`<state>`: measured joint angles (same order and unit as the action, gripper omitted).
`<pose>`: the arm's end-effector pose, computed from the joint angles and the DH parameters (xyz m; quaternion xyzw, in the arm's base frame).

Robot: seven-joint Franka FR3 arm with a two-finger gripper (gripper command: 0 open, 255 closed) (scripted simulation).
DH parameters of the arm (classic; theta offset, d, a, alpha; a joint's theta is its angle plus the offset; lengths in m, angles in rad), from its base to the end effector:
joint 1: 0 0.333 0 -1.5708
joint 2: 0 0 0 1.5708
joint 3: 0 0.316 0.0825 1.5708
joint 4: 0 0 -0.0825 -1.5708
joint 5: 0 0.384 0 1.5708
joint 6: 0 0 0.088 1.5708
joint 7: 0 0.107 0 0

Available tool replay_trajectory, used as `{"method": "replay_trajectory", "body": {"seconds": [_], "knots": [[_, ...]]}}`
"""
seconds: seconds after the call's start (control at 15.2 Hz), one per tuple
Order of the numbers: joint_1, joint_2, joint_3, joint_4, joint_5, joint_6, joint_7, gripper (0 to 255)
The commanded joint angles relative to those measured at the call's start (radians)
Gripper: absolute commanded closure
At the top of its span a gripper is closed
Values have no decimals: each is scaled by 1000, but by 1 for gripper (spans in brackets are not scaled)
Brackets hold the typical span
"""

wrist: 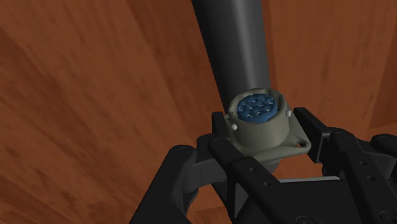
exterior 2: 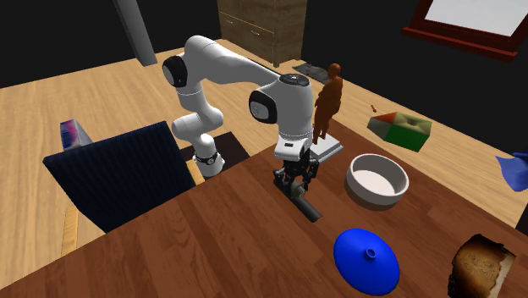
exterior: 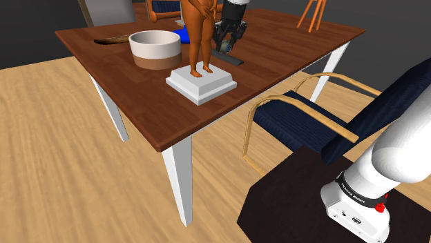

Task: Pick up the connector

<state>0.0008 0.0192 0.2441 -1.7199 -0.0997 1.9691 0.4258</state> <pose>0.5751 0.1359 0.5809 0.9894 -0.0761 0.1235 0.0052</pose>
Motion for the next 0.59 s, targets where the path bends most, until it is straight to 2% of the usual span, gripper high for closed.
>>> {"method": "replay_trajectory", "body": {"seconds": [0.0,0.2,0.53], "knots": [[0,1,0,-1,0,0,0,255],[1,2,1,2,0,-2,1,255],[2,9,2,77,0,-71,-3,255]]}}
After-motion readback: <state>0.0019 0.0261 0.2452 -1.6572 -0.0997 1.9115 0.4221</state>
